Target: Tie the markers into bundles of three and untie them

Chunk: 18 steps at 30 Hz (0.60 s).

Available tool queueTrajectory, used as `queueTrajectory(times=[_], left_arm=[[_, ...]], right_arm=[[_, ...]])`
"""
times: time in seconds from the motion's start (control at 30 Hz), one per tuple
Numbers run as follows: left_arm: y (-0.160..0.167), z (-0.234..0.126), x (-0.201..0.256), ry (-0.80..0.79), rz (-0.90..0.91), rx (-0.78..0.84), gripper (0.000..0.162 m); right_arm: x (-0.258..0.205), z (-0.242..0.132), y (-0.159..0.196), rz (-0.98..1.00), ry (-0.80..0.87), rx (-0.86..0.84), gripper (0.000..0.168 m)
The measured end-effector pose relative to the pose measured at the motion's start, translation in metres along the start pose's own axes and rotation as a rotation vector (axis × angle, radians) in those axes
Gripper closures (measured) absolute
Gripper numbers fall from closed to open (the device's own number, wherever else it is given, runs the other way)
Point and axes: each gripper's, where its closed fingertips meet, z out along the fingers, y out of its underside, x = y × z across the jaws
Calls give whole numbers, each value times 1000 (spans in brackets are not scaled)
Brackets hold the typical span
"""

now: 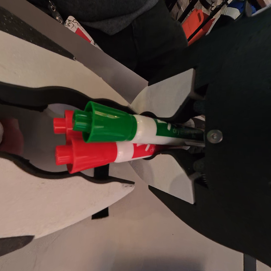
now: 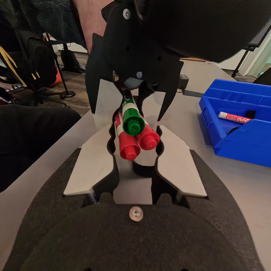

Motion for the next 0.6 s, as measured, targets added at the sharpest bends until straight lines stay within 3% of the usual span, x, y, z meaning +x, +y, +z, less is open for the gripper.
queueTrajectory(times=[0.2,0.3,0.37,0.47,0.6], left_arm=[[1,-2,-2,-32,-13,28,121],[13,-6,-6,-57,-41,28,121],[21,-6,-7,-71,-61,27,121],[29,-7,-6,-76,-81,26,121],[37,-6,-4,-82,-98,7,121]], right_arm=[[10,-13,12,15,-34,-79,96],[10,-20,29,-30,-92,-157,105],[3,-18,44,-105,-133,-255,119],[-12,-13,60,-261,-183,-347,123],[-9,4,71,-392,-116,-422,139]])
